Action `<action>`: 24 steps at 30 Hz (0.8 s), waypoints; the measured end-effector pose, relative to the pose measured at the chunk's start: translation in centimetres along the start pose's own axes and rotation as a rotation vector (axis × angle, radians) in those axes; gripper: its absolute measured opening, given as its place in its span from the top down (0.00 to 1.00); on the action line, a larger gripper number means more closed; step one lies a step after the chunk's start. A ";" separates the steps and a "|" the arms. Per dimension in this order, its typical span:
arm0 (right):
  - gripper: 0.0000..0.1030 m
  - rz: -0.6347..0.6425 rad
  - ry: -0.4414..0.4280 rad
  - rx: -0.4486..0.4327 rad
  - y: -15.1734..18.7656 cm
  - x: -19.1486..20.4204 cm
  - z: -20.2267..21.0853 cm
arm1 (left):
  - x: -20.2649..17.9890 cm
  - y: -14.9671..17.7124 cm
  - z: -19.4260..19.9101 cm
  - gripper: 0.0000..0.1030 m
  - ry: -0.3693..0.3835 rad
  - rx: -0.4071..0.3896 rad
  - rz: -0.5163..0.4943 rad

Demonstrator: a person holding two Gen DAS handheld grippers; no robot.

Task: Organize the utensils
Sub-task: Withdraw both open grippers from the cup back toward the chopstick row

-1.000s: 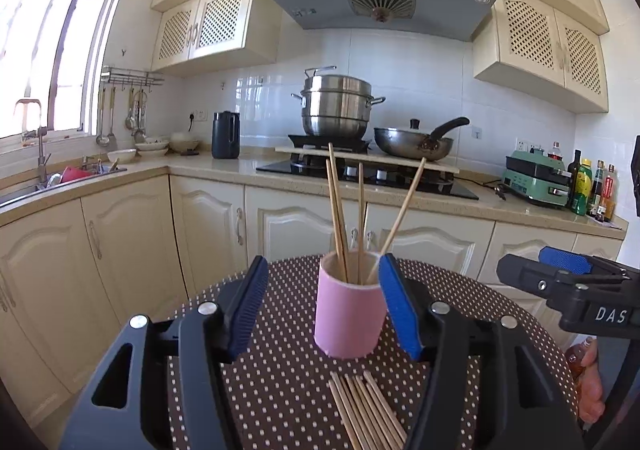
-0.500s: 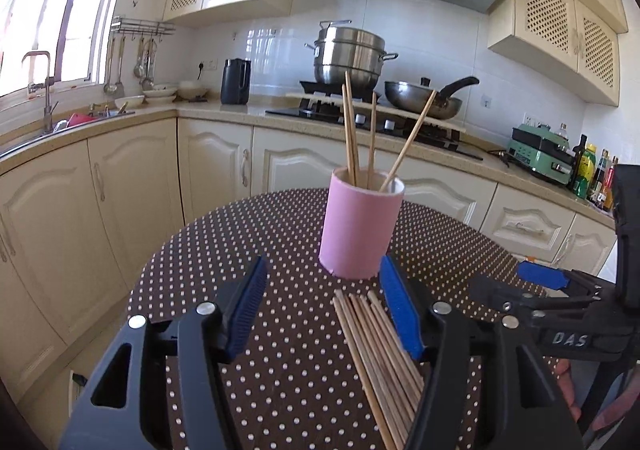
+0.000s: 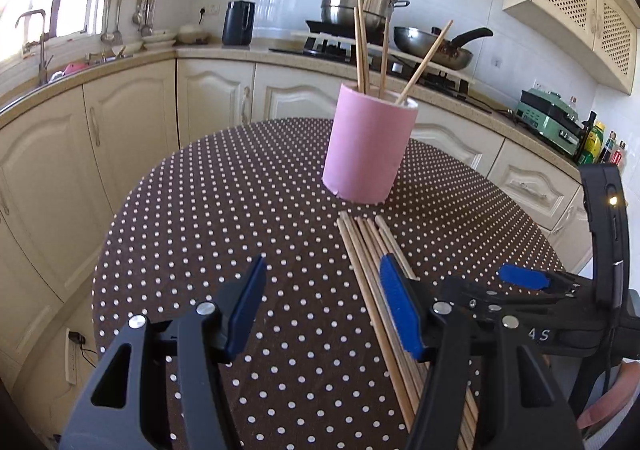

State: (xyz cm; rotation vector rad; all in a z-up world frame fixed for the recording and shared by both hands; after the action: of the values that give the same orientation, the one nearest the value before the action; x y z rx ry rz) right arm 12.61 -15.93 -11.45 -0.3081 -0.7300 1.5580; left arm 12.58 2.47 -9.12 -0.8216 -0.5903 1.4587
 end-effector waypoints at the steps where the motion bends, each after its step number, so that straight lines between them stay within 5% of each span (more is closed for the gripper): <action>1: 0.06 0.000 -0.005 0.004 0.1 0.1 0.0 | 0.0 0.1 -0.1 0.43 0.001 0.009 0.001; 10: 0.06 0.063 0.075 0.028 -0.1 1.5 -1.1 | 0.0 0.8 -0.7 0.43 0.016 0.041 0.005; 24: 0.06 0.068 0.084 0.043 -1.4 2.9 -2.9 | 1.3 0.6 -1.9 0.42 0.028 0.089 0.069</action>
State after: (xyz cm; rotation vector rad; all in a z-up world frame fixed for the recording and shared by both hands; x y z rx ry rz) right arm 15.04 -12.39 -12.11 -0.3673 -0.6250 1.6133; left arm 13.72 3.44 -10.91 -0.7976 -0.4764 1.5229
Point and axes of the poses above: each gripper's, at about its wrist camera, not at the fingertips, and z roughly against the way its jaws point, x to its left, y to its underside, the point moved 4 cm from there along -z, roughly the way its jaws point, and after that the axes turned 4 degrees about -y, right-handed, at the moved point
